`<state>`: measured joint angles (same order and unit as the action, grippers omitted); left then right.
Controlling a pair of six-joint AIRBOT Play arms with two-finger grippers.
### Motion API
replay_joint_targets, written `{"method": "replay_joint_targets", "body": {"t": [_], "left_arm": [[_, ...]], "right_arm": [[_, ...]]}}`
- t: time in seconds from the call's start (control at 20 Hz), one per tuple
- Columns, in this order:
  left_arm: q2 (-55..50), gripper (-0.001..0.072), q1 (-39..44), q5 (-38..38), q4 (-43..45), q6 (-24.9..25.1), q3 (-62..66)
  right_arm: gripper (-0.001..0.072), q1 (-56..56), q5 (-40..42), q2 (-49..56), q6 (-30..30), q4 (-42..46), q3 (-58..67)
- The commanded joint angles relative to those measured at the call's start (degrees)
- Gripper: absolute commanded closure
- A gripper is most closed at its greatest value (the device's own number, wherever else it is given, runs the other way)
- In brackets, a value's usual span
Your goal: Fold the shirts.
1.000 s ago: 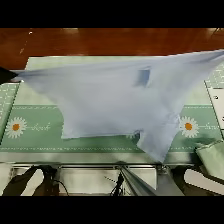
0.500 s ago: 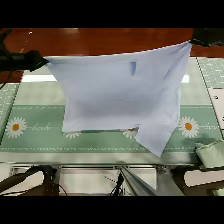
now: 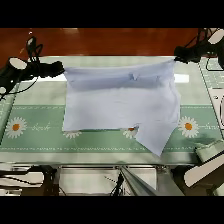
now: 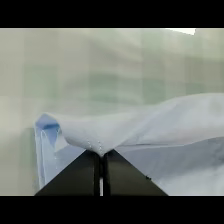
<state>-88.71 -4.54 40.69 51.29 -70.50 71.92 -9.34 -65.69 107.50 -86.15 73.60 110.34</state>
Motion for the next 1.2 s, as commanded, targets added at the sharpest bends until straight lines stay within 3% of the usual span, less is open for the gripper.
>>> {"method": "replay_joint_targets", "body": {"t": [0.0,0.15,0.25,0.5,0.55,0.6,0.65,0.7,0.85,0.95,1.1,1.15], "left_arm": [[-1.79,0.0689,-1.68,11.02,0.11,-0.02,0.90],[-1.90,0.0690,-3.85,22.91,1.07,-0.39,1.81],[-2.45,0.0690,-4.37,24.39,2.01,-2.93,1.84],[-2.80,0.0686,-4.20,24.39,-0.22,-3.26,1.84],[-2.78,0.0641,-4.20,25.11,-0.37,-3.26,1.88],[-2.78,0.0525,-4.35,26.99,-0.28,-3.19,2.12],[-2.75,0.0365,-4.79,29.38,0.07,-3.02,2.47],[-2.75,0.0248,-5.40,32.33,1.38,-3.06,3.10],[-2.01,0.0231,-8.92,44.50,7.37,-4.74,4.00],[0.02,0.0234,-11.91,49.46,10.80,-4.79,1.95],[5.79,0.0234,-17.00,48.48,12.28,-4.55,-7.93],[7.93,0.0234,-18.36,47.82,11.87,-4.59,-13.14]], "right_arm": [[0.0691,-0.94,-14.51,0.46,2.27,1.53,0.04],[0.0692,-0.79,-29.42,0.66,3.52,4.09,-0.39],[0.0692,-0.79,-29.18,0.79,3.39,4.42,-1.57],[0.0685,-0.79,-28.81,1.49,1.97,2.29,-1.68],[0.0571,-0.79,-29.24,1.49,2.82,1.29,-1.66],[0.0407,-0.85,-31.01,1.36,5.40,0.90,-1.57],[0.0314,-1.01,-33.79,1.07,7.21,1.62,-1.49],[0.0307,-1.70,-35.36,0.48,6.84,1.73,-1.49],[0.0316,-5.14,-40.87,-3.13,5.68,5.88,-1.51],[0.0381,-8.57,-41.07,-7.76,5.07,11.58,-3.43],[0.0375,-16.79,-39.39,-16.20,5.31,11.50,-15.30],[0.0319,-19.91,-37.77,-19.12,5.40,9.20,-21.38]]}}
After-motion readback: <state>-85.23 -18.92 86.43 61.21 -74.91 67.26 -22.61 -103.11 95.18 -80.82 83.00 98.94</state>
